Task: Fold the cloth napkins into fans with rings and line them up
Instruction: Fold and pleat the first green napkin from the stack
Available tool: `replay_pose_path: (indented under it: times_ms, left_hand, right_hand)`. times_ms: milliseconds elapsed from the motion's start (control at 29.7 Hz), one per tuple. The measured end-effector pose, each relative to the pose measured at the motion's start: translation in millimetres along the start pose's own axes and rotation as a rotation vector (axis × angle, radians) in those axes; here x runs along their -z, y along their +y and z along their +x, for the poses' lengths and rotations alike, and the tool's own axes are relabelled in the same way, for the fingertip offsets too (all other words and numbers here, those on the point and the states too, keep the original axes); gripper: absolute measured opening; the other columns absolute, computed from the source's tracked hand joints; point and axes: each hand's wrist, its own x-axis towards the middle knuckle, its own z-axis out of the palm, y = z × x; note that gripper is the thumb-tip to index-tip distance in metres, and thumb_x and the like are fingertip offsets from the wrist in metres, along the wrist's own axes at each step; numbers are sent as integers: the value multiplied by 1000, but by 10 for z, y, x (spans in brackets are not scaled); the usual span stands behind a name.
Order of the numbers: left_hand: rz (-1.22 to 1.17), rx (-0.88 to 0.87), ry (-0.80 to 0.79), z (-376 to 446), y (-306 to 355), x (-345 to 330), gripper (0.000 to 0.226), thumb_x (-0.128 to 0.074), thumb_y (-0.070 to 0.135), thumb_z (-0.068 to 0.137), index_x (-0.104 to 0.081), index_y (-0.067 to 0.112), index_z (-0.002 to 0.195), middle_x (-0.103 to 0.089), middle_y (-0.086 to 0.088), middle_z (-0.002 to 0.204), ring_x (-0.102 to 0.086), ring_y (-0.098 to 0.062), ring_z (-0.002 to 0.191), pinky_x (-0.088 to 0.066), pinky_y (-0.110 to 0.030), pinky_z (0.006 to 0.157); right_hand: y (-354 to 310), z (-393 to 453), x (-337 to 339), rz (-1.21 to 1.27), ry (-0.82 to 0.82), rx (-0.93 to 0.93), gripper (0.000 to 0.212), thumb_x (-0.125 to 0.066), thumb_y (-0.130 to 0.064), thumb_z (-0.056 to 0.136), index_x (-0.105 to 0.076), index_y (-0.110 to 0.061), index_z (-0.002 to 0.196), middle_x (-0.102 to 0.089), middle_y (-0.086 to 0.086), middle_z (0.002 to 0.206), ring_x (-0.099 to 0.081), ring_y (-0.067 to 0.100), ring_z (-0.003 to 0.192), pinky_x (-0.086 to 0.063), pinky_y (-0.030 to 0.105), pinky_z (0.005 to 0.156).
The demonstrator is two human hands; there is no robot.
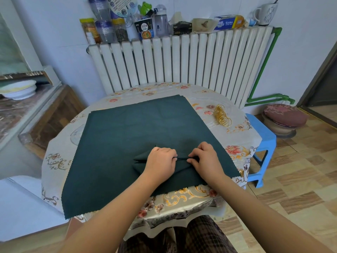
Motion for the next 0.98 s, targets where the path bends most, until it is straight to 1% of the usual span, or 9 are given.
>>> replay_pose_path:
  times_ms: [168,269,370,505,640,674,775,909,977]
  left_hand:
    - [-37,-10,46,-107,6,-12,18,-58,23,77,-75,19,78,-75,4,92,-70,-13,90,-51,-28,76]
    - [-92,42,85,-166,1,-15,20,-52,25,82,-67,16,73,-69,3,83,-65,-17,81,-47,-28,71]
    - [-180,175,96,-203,-50,-45,10,-62,19,82,-62,15,73,-56,2,80,-51,-18,79,-41,-30,72]
    - [-351,290,-83,-168,-142,56,10,-65,20,88,-62,18,78,-53,5,90,-47,-12,92,-38,-25,82]
    - [-348,287,-249,-45,-197,202,13,-68,23,86,-62,25,75,-50,10,87,-48,-12,97,-42,-28,86]
    - [-319,280,-300,5,-200,242,13,-70,23,85,-63,25,74,-50,12,84,-50,-12,97,-44,-30,87]
    - [-239,282,-481,210,-196,367,7,-74,24,81,-69,22,78,-56,15,77,-54,-9,87,-48,-30,83]
    - [-63,214,-651,480,-146,444,11,-78,29,76,-67,27,76,-59,15,76,-53,-9,88,-38,-26,82]
    - [42,148,-684,565,-116,433,13,-79,34,74,-69,28,79,-56,14,84,-45,-10,94,-30,-29,85]
  right_hand:
    - [23,13,-42,-65,29,106,11,-74,-16,79,-75,-6,83,-62,5,88,-51,24,92,-43,33,84]
    - [33,17,-50,-132,19,175,8,-75,-15,78,-74,-8,79,-65,5,81,-56,27,83,-48,36,74]
    - [55,9,-29,-158,44,210,6,-77,-16,75,-72,-17,79,-64,-1,74,-59,24,73,-48,35,59]
    - [83,-13,-25,-175,61,290,16,-80,-13,70,-70,-24,76,-58,-4,66,-57,22,61,-45,28,46]
    - [89,21,5,-152,17,311,6,-75,-16,76,-73,-20,79,-60,-2,73,-57,23,68,-49,32,57]
    - [80,31,28,-141,-19,309,3,-72,-17,79,-74,-19,81,-61,-3,77,-56,22,74,-49,34,64]
    - [24,125,118,-99,-182,253,14,-66,-28,87,-73,-16,84,-58,-7,85,-49,14,86,-43,27,78]
    - [-106,386,225,-86,-396,137,17,-72,-31,81,-69,-16,73,-57,-5,90,-49,9,85,-42,25,75]
    - [-158,489,248,-104,-495,98,16,-75,-27,78,-65,-18,71,-53,-4,90,-52,12,82,-44,27,74]
